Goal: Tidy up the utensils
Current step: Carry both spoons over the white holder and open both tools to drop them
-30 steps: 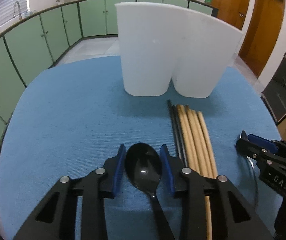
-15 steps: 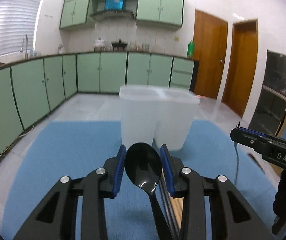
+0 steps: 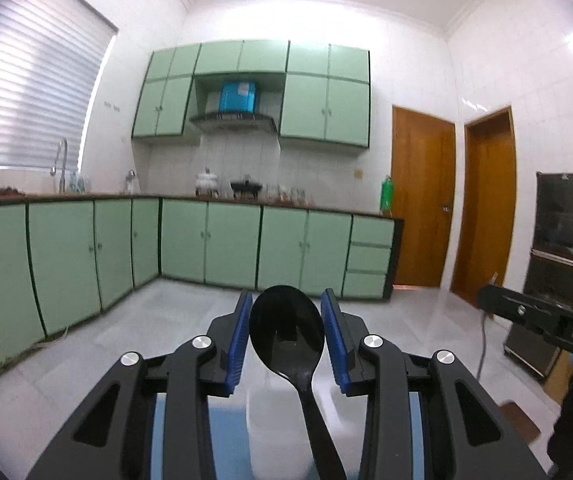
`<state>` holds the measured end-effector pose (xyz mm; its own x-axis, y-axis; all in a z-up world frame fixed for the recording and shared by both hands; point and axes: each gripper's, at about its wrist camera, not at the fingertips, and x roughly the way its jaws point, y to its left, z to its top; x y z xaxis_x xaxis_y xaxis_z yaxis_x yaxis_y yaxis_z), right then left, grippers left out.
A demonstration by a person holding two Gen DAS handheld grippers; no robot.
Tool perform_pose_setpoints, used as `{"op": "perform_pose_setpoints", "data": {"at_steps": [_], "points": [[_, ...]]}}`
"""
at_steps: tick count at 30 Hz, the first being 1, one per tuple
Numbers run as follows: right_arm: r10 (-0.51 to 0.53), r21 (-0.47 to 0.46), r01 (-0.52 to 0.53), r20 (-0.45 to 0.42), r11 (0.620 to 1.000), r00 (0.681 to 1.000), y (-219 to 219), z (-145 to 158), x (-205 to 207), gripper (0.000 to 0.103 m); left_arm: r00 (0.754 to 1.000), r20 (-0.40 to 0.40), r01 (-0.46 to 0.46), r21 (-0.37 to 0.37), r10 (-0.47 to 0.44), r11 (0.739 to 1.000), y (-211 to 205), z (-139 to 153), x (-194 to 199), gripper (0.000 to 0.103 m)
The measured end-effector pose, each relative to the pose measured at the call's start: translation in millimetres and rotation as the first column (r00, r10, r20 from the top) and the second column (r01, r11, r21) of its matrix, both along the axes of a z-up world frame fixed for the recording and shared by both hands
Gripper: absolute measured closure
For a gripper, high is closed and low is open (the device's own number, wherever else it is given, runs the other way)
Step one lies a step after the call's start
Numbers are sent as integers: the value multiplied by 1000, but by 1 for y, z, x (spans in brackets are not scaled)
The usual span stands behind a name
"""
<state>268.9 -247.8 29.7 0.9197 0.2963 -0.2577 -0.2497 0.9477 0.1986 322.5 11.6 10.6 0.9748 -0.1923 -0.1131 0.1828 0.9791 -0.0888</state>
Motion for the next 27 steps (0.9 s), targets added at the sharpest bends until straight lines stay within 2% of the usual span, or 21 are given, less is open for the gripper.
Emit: {"op": "perform_pose_setpoints", "data": {"at_steps": [4, 10, 14, 17, 20, 22, 27], "points": [[-66, -36, 66, 2, 997, 998, 5, 3, 41, 76, 999, 19, -35, 31, 35, 999, -11, -2, 40, 68], [-119, -97, 115, -34, 989, 992, 16, -15, 87, 76, 998, -44, -51, 80, 55, 996, -25, -31, 80, 68], [-88, -136, 75, -98, 988, 991, 27, -38, 97, 75, 993, -109, -40, 42, 45, 998, -20, -46, 88, 68], [-79, -126, 63, -126, 990, 989, 28, -49, 94, 74, 993, -109, -45, 25, 47, 999, -13, -51, 73, 60], [-82, -108, 68, -139, 992, 987, 29, -52, 84, 64, 993, -109, -45, 31, 48, 999, -8, -48, 59, 56], [-88, -95, 73, -154, 993, 984, 24, -53, 73, 55, 990, -130, -52, 32, 56, 998, -2, -45, 47, 47], [-95, -76, 80, -226, 994, 970, 16, -68, 24, 34, 962, -265, -55, 27, 60, 998, 10, -54, 7, 34]]}}
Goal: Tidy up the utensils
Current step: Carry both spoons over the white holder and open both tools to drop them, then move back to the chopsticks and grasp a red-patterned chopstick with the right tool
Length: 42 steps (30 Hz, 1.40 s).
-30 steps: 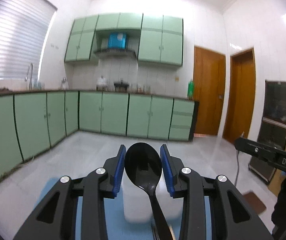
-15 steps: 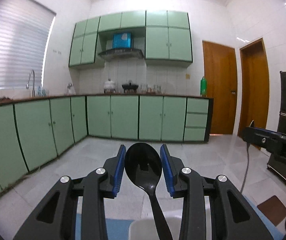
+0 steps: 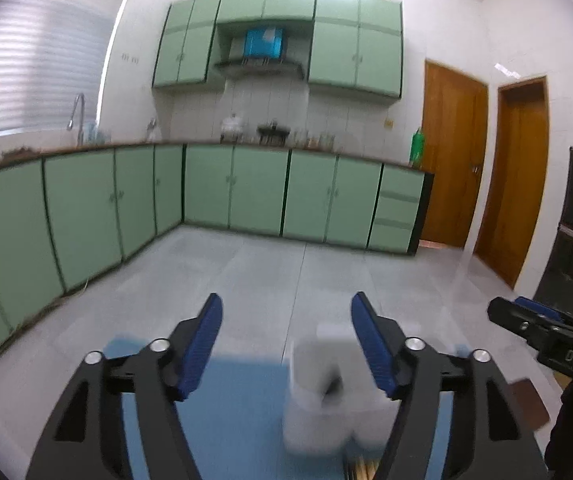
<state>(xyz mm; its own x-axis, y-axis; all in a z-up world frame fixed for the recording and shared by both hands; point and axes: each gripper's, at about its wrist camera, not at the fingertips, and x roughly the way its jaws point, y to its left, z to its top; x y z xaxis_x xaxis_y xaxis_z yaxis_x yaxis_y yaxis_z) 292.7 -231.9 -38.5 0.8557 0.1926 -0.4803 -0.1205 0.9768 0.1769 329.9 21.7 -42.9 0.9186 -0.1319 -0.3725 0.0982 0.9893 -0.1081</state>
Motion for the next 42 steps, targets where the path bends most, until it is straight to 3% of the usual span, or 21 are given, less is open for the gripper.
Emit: {"op": "perform_pose_setpoints", "data": {"at_steps": [5, 8, 11, 18, 25, 33, 38, 42], "points": [[6, -30, -10, -127, 999, 992, 3, -43, -73, 23, 988, -150, 26, 34, -20, 999, 2, -37, -59, 24], [13, -38, -22, -205, 999, 979, 10, -69, -109, 23, 961, -276, 44, 82, -20, 996, 0, -71, -94, 24], [26, -43, -39, -274, 998, 961, 23, -95, -147, 23, 937, -348, 53, 98, -15, 994, -1, -96, -122, 24], [77, -52, -99, -320, 994, 944, 54, -116, -194, 23, 897, -441, 53, 131, 11, 990, 4, -126, -154, 24], [119, -81, -158, -360, 984, 925, 71, -128, -206, 23, 893, -450, 46, 137, 21, 989, 7, -128, -167, 22], [86, -177, -163, -379, 971, 922, 85, -135, -204, 24, 887, -460, 38, 147, 34, 988, 5, -132, -169, 22], [8, -219, -95, -368, 971, 930, 73, -135, -202, 26, 889, -457, 45, 145, 27, 988, 2, -132, -170, 22], [-24, -182, -45, -358, 982, 934, 55, -134, -202, 30, 891, -454, 44, 142, 25, 989, 0, -131, -172, 22]]}}
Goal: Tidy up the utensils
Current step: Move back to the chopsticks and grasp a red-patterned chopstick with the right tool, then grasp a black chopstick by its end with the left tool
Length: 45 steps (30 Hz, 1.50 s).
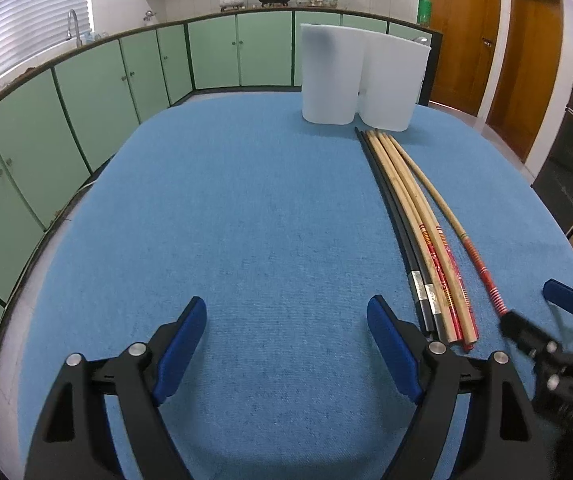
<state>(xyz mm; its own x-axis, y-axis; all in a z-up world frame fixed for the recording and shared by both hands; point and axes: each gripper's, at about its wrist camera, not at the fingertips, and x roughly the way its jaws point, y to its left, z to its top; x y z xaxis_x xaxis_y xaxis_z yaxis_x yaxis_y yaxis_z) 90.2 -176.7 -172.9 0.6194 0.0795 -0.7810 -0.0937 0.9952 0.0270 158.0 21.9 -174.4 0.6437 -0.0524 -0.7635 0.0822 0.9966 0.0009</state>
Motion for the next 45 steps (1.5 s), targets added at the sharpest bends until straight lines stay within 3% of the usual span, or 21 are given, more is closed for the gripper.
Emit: {"op": "perform_pose_setpoints", "data": {"at_steps": [4, 7, 9, 14, 23, 30, 38, 41, 43, 45], "points": [[56, 26, -57, 19, 998, 998, 3, 2, -5, 38, 1000, 5, 3, -4, -3, 1000, -1, 1, -3, 22], [104, 12, -104, 10, 995, 995, 13, 1, -6, 59, 1000, 2, 3, -12, -3, 1000, -3, 0, -5, 22], [119, 4, -119, 2, 993, 993, 17, 0, -5, 64, 1000, -4, 7, -22, -7, 1000, -3, 0, -7, 22], [145, 5, -145, 5, 989, 989, 22, 1, -9, 97, 999, -23, 26, -34, -27, 999, -8, -2, -8, 22], [86, 56, -85, 1, 995, 996, 1, 2, -5, 98, 996, -25, 87, -34, -88, 996, -23, -1, -16, 22], [79, 78, -79, -1, 994, 997, -5, 1, -4, 98, 993, -42, 109, 11, -108, 994, -34, -4, -15, 19], [79, 82, -78, -3, 994, 997, -8, 1, -5, 97, 993, -49, 104, -13, -105, 994, -37, -5, -10, 19], [84, 73, -84, -4, 994, 996, -8, 1, -5, 97, 995, -46, 85, -13, -85, 996, -35, -4, -10, 27], [85, 73, -84, -5, 994, 996, -8, 0, -4, 97, 996, -39, 85, -20, -86, 996, -35, -2, -11, 41], [86, 69, -86, -6, 994, 996, -8, 0, -4, 97, 995, -33, 94, -20, -95, 995, -38, -2, -12, 48]]}}
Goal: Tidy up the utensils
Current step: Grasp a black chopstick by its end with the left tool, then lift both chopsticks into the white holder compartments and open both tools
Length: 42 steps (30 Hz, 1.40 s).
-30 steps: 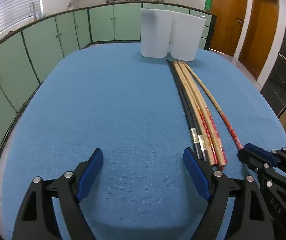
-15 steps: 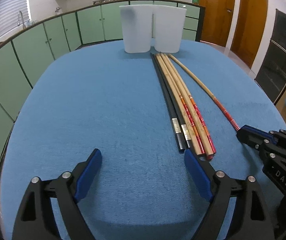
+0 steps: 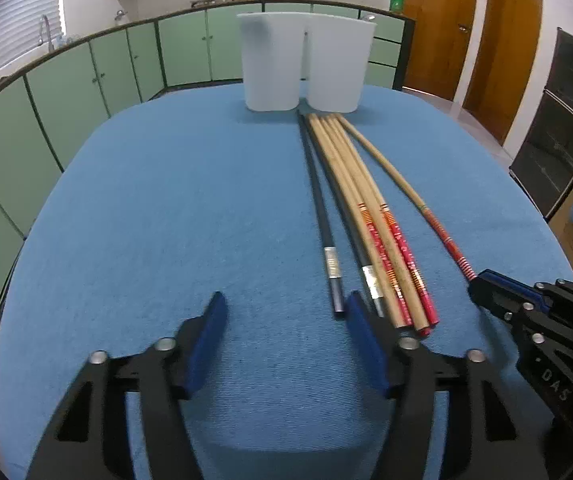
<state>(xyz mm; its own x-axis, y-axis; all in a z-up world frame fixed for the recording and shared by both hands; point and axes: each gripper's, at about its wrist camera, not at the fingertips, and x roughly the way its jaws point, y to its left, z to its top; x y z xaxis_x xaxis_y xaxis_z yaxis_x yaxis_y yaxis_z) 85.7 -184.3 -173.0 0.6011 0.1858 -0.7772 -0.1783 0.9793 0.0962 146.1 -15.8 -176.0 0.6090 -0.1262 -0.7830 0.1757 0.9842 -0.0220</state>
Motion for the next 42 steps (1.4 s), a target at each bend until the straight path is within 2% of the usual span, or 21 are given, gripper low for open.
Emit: {"op": "perform_pose_setpoints", "data": {"at_steps": [5, 7, 10, 14, 19, 26, 33, 38, 42], "points": [[0, -10, 0, 3, 1000, 1000, 2, 0, 0, 97, 1000, 7, 17, -18, -17, 1000, -6, 1, -1, 71], [1, -8, -1, 5, 1000, 1000, 2, -1, 0, 98, 1000, 11, 29, -21, -28, 999, -10, 1, -2, 85], [1, 1, -1, 10, 1000, 1000, 2, 0, 0, 98, 999, 11, 40, -36, -40, 999, -12, 1, -2, 96], [-1, 14, 1, 36, 1000, 999, -1, 5, -5, 98, 1000, 15, 28, -74, -27, 997, -5, 4, -3, 97], [11, -2, -11, 95, 1000, 995, -4, 23, -8, 98, 997, 79, 16, -72, -10, 997, 3, 27, -11, 97], [3, 41, -11, 207, 999, 978, -17, 73, -8, 98, 975, 223, 20, -96, 2, 995, 15, 84, -16, 97], [-7, 103, -25, 302, 994, 953, -35, 130, 8, 98, 935, 354, 57, -123, -10, 991, 23, 141, -3, 97], [3, 122, -47, 337, 991, 942, -43, 164, 29, 98, 923, 385, 91, -161, -22, 983, 27, 168, 19, 97], [23, 133, -72, 336, 988, 941, -44, 183, 50, 98, 919, 393, 109, -161, -38, 981, 26, 178, 37, 97]]}}
